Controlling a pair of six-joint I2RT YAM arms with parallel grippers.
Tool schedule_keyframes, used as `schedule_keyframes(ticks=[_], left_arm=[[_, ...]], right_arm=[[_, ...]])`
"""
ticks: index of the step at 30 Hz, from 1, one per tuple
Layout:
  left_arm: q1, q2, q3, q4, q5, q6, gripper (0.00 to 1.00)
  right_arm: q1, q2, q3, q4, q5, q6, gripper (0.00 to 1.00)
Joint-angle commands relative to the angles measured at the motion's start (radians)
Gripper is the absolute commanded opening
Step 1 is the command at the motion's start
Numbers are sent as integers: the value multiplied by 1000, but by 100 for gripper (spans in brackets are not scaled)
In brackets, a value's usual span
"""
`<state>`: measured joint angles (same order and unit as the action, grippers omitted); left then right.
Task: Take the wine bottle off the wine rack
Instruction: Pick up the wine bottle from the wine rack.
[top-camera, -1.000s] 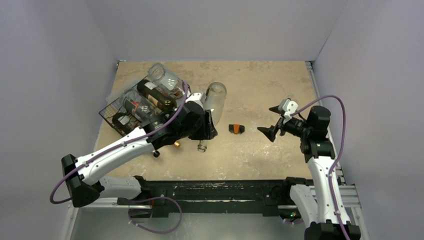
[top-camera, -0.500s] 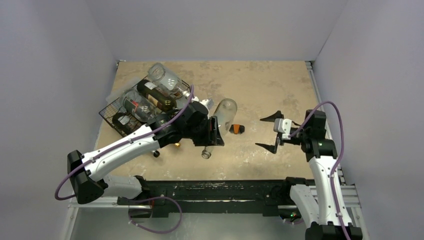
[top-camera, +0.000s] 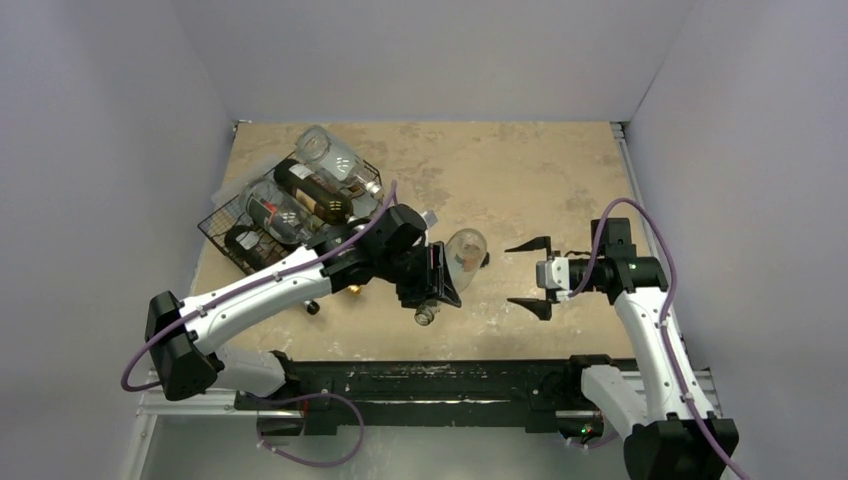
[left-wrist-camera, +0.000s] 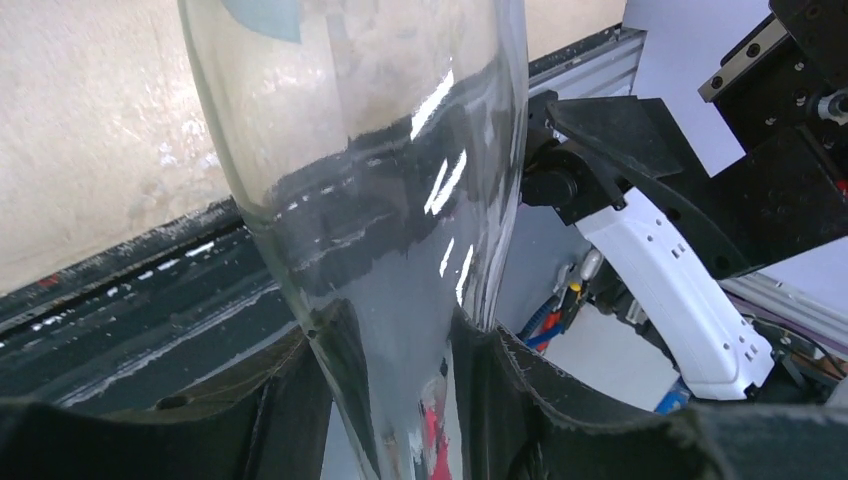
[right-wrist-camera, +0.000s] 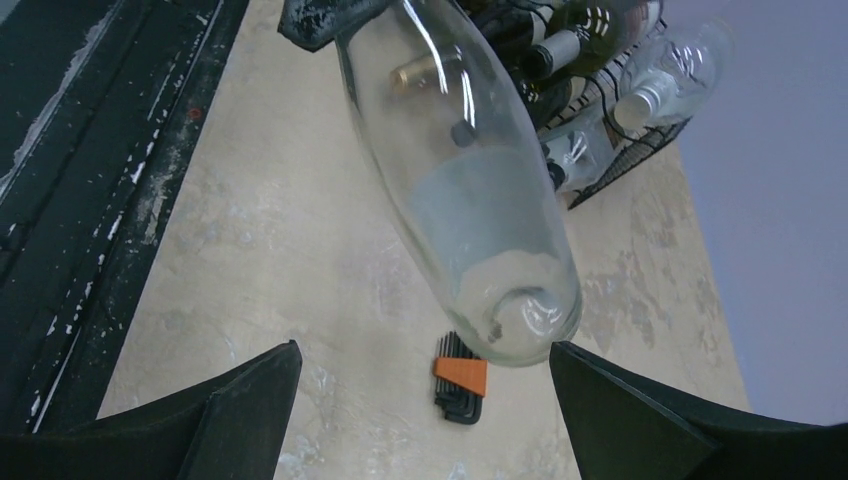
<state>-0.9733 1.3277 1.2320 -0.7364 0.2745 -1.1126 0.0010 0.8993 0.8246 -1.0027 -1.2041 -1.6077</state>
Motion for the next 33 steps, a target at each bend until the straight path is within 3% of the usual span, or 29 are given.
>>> schedule_keyframes(ticks=[1,8,18,33], left_arm=[[-14,-19,43,208,77,-41,0],[-35,16,43,213,111,-73,0],[-63,74,59,252,121,-100,0],[-86,136,88,305,123,-136,0]], right_arm=[[66,-3,36,39,-9,-21,99],[206,-34,-47,351,61,277,99],[349,-1,-102,423,112,352,99],[447,41,-218,617,246,453,99]])
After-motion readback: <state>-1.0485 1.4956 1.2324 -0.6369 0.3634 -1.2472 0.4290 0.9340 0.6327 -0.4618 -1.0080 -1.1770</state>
